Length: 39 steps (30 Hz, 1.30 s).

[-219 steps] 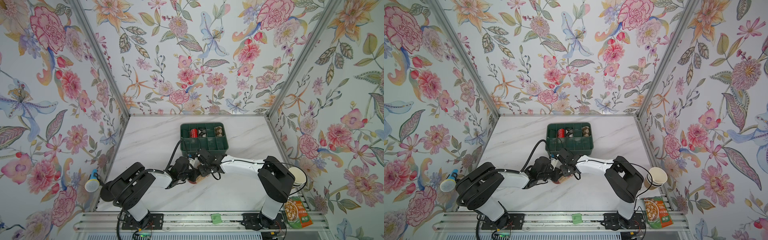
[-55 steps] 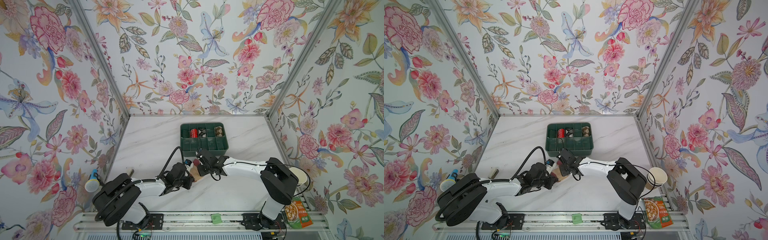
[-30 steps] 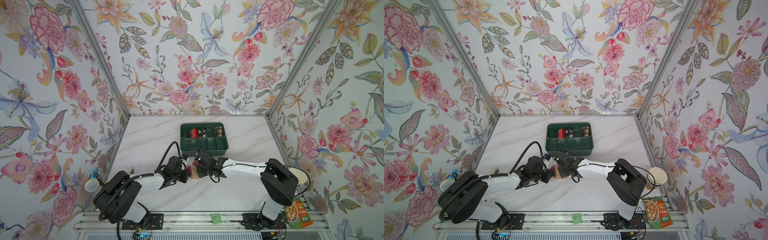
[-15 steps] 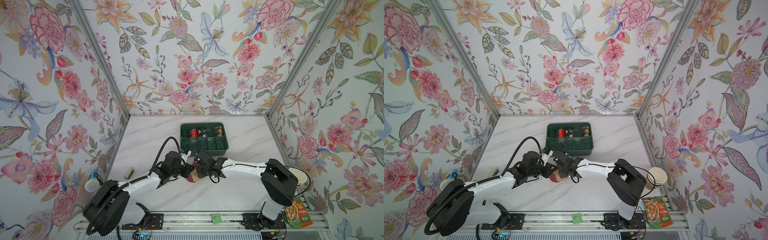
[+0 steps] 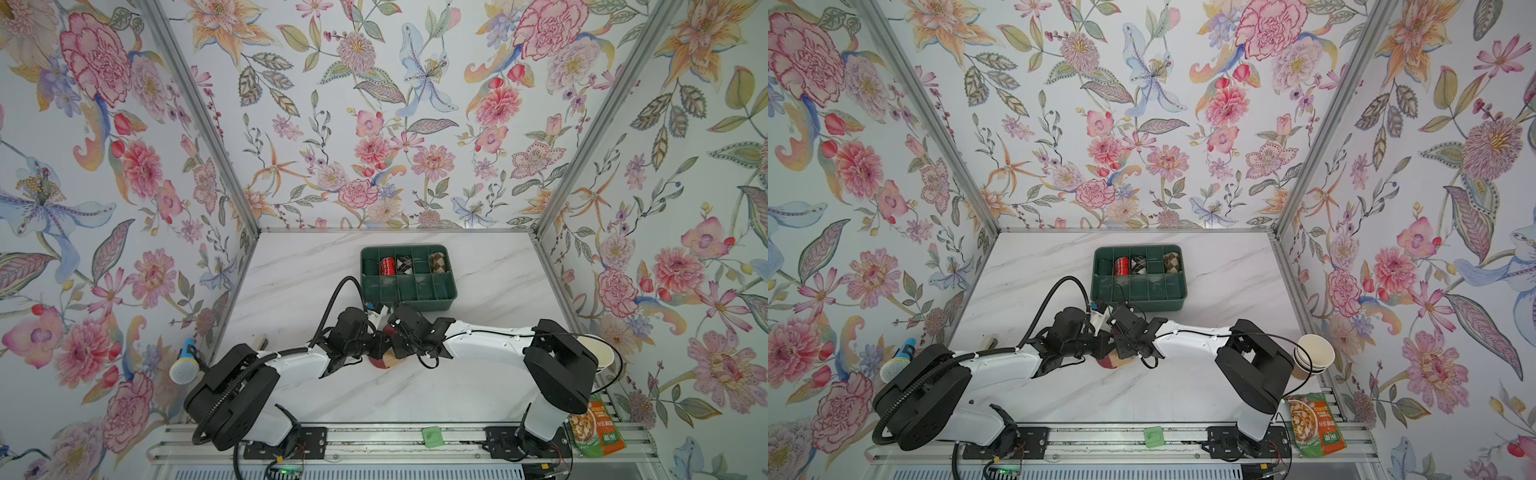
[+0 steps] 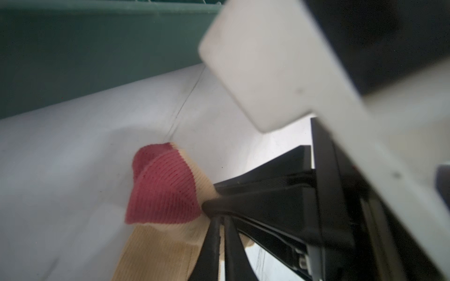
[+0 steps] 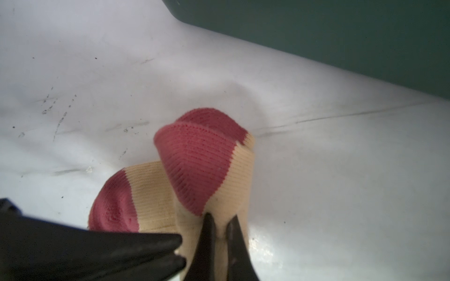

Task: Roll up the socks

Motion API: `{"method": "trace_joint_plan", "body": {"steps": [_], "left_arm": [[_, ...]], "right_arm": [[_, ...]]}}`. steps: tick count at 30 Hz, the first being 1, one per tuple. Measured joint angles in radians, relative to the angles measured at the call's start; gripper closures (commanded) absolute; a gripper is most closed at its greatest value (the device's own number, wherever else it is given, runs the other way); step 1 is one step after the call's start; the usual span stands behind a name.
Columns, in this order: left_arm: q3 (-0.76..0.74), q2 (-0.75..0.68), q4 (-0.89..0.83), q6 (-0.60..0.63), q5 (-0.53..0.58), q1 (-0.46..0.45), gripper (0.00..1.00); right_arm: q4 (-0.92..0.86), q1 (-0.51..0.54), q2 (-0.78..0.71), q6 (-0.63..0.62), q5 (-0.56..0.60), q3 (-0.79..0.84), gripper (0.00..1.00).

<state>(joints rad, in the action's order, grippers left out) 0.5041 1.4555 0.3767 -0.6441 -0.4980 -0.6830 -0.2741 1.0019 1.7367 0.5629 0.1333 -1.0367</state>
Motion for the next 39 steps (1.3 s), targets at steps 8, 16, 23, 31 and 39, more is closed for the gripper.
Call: {"method": "trace_joint_plan", "body": {"steps": [8, 16, 23, 31, 39], "left_arm": [[-0.014, 0.046, 0.006, 0.0, 0.001, -0.019, 0.99], [-0.014, 0.093, 0.026, 0.008, 0.004, -0.019, 0.99], [-0.014, 0.133, 0.058, 0.022, 0.005, -0.019, 0.99], [-0.013, 0.142, 0.066, 0.035, 0.025, -0.019, 0.99], [-0.008, 0.157, 0.061, 0.047, 0.057, -0.019, 0.99]], "right_arm": [[0.005, 0.002, 0.0, 0.003, -0.002, 0.002, 0.95], [0.006, 0.003, -0.001, 0.003, -0.001, 0.006, 0.8], [0.005, 0.003, -0.021, -0.001, -0.004, 0.018, 0.69], [0.014, 0.0, -0.068, -0.009, -0.045, 0.045, 0.61], [0.116, -0.101, -0.228, 0.003, -0.177, 0.168, 0.57]]}}
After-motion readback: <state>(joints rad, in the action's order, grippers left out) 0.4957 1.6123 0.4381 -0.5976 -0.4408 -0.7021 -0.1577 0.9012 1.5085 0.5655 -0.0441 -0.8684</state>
